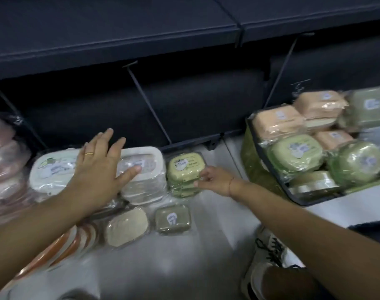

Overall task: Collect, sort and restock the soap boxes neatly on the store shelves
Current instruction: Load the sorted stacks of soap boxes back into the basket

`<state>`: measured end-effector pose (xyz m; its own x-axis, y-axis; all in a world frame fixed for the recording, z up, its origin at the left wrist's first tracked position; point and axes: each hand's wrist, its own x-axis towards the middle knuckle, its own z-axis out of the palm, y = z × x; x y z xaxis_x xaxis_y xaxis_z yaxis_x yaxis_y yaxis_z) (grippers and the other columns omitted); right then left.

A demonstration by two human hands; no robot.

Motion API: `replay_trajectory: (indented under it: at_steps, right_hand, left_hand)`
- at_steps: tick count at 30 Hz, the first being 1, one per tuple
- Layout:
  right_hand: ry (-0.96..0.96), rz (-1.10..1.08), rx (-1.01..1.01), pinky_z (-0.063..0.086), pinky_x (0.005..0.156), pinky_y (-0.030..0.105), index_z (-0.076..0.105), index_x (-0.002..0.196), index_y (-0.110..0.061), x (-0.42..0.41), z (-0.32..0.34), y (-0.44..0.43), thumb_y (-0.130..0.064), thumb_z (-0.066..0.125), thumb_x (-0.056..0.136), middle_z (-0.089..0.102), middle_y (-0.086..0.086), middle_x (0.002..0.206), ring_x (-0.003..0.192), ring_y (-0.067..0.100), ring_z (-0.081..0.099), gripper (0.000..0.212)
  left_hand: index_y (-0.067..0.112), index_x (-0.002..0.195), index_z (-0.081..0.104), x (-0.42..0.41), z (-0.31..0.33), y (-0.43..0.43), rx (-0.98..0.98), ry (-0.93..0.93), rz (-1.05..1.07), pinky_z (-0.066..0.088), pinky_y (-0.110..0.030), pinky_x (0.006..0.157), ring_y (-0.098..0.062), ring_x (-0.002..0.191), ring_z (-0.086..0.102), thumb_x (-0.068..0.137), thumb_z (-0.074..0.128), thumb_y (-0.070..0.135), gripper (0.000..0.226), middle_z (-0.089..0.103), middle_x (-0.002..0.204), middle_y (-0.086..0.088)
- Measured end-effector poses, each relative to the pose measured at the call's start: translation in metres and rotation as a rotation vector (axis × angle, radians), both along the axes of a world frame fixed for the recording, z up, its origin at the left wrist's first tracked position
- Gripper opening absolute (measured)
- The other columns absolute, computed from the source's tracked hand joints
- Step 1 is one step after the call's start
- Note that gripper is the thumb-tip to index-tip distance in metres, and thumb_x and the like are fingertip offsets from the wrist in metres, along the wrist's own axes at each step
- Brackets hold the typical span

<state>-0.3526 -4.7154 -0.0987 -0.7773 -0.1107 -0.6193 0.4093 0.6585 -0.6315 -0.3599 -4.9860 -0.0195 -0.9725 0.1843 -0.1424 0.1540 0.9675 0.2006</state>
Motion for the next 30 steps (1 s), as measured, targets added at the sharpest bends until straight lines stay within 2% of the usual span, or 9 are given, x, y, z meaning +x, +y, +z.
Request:
replay_trajectory:
  at_steps: [2, 6, 10, 12, 15, 18, 23, 27, 30]
  right_hand:
    - [0.061, 0.016, 0.026, 0.047, 0.091, 0.025, 0.054, 0.129, -0.012, -0.015, 0.045, 0.041, -0.038, 0.066, 0.09, 0.061, 0.006, 0.123, 0.108, 0.017, 0.058, 0.049]
    - [0.154, -0.16, -0.049, 0.05, 0.078, 0.024, 0.057, 0.115, -0.013, -0.017, 0.119, 0.14, -0.031, 0.063, 0.091, 0.062, 0.01, 0.108, 0.095, 0.019, 0.061, 0.03]
    - [0.176, -0.137, 0.353, 0.043, 0.1, 0.037, 0.05, 0.132, -0.014, -0.011, 0.118, 0.234, -0.055, 0.065, 0.082, 0.057, 0.009, 0.128, 0.114, 0.025, 0.055, 0.067]
    - [0.102, -0.133, 0.431, 0.04, 0.105, 0.043, 0.044, 0.137, -0.016, -0.008, 0.106, 0.256, -0.074, 0.061, 0.068, 0.054, 0.01, 0.136, 0.12, 0.027, 0.052, 0.091]
    - [0.006, -0.11, 0.391, 0.032, 0.112, 0.042, 0.031, 0.148, -0.02, -0.011, 0.085, 0.263, -0.072, 0.059, 0.074, 0.043, 0.007, 0.147, 0.134, 0.029, 0.041, 0.094]
    - [-0.076, -0.158, 0.274, 0.026, 0.116, 0.048, 0.016, 0.154, -0.021, -0.015, 0.072, 0.261, -0.067, 0.062, 0.075, 0.027, 0.009, 0.157, 0.142, 0.03, 0.029, 0.103]
    - [-0.082, -0.19, 0.204, 0.045, 0.104, 0.049, 0.022, 0.147, -0.022, -0.012, 0.052, 0.26, -0.068, 0.08, 0.052, 0.052, 0.011, 0.138, 0.124, 0.03, 0.051, 0.12]
    - [-0.046, -0.313, 0.225, 0.04, 0.105, 0.043, 0.034, 0.144, -0.008, -0.014, 0.052, 0.269, -0.041, 0.083, 0.069, 0.05, 0.012, 0.138, 0.126, 0.032, 0.046, 0.096]
    - [-0.079, -0.326, 0.159, 0.04, 0.101, 0.037, 0.055, 0.124, -0.009, -0.011, 0.057, 0.276, -0.037, 0.082, 0.072, 0.061, 0.006, 0.111, 0.119, 0.028, 0.052, 0.065]
  left_hand:
    - [0.019, 0.153, 0.026, -0.004, 0.002, 0.045, 0.06, -0.031, -0.095, 0.004, -0.042, 0.121, -0.024, 0.149, 0.002, 0.083, 0.029, 0.081, 0.094, 0.006, 0.163, -0.005]
    - [0.021, 0.155, 0.02, -0.017, -0.004, 0.163, 0.23, -0.198, -0.263, 0.009, -0.034, 0.12, -0.02, 0.148, 0.006, 0.092, 0.038, 0.068, 0.081, 0.006, 0.163, -0.001]
    - [0.018, 0.154, 0.023, -0.046, -0.016, 0.267, 0.375, -0.321, -0.241, 0.021, -0.035, 0.117, -0.024, 0.145, 0.018, 0.096, 0.042, 0.057, 0.073, 0.018, 0.159, -0.004]
    - [0.016, 0.151, 0.029, -0.062, -0.027, 0.302, 0.406, -0.339, -0.195, 0.026, -0.036, 0.113, -0.027, 0.141, 0.026, 0.096, 0.043, 0.057, 0.07, 0.027, 0.155, -0.007]
    - [0.013, 0.144, 0.037, -0.083, -0.044, 0.331, 0.42, -0.326, -0.106, 0.033, -0.038, 0.108, -0.029, 0.133, 0.036, 0.096, 0.048, 0.054, 0.064, 0.037, 0.145, -0.011]
    - [0.013, 0.153, 0.023, -0.096, -0.055, 0.343, 0.368, -0.321, -0.022, 0.029, -0.042, 0.112, -0.031, 0.138, 0.03, 0.096, 0.044, 0.056, 0.074, 0.029, 0.152, -0.01]
    - [0.023, 0.155, 0.019, -0.108, -0.063, 0.354, 0.352, -0.341, 0.055, 0.029, -0.042, 0.111, -0.03, 0.132, 0.029, 0.09, 0.044, 0.068, 0.083, 0.021, 0.15, -0.002]
    - [0.033, 0.143, 0.035, -0.109, -0.065, 0.367, 0.375, -0.273, 0.11, 0.022, -0.041, 0.112, -0.029, 0.133, 0.025, 0.077, 0.062, 0.071, 0.081, 0.022, 0.146, -0.004]
    - [0.031, 0.133, 0.037, -0.105, -0.07, 0.378, 0.435, -0.217, 0.046, 0.017, -0.043, 0.117, -0.031, 0.136, 0.024, 0.077, 0.067, 0.065, 0.073, 0.03, 0.143, -0.007]
